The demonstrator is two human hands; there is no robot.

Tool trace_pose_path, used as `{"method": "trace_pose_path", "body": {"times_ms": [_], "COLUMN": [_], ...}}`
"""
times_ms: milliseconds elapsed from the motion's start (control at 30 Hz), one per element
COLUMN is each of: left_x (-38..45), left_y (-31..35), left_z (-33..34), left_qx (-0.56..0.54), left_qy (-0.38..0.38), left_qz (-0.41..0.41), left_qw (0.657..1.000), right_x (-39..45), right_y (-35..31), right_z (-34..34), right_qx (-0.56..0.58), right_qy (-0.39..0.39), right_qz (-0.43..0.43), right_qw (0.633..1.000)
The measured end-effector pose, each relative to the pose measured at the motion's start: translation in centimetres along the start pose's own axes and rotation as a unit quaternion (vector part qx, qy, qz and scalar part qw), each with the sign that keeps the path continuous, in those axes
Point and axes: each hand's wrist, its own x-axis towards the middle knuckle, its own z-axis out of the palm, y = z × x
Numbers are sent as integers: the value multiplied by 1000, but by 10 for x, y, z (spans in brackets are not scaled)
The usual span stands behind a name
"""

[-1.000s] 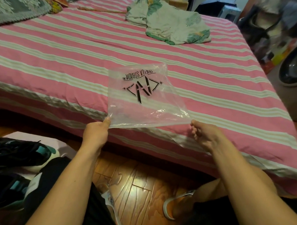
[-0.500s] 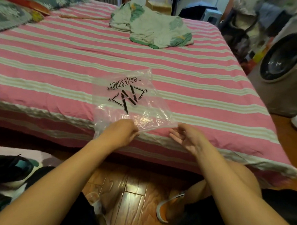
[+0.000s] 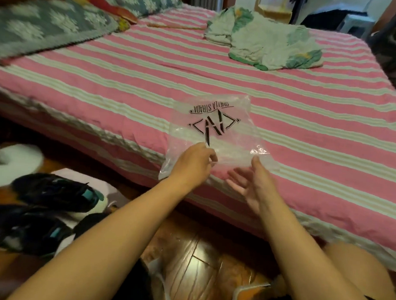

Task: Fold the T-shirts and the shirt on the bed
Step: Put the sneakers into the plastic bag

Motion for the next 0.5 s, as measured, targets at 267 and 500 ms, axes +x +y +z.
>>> {"method": "trace_pose_path", "body": {"times_ms": [267, 500], "left_x": [-7, -39], "left_y": [-88, -163], "left_z": [-57, -101], "left_qx": [98, 98], "left_qy": [55, 122], "left_qz": [-83, -150], "left_qw": [990, 976], "right_x": [57, 35], "right_y": [-4, 66], "right_z": [80, 136], "right_qx": [-49, -114], "right_qy": [-101, -135], "right_qz": [35, -16], "right_qw": [993, 984]}}
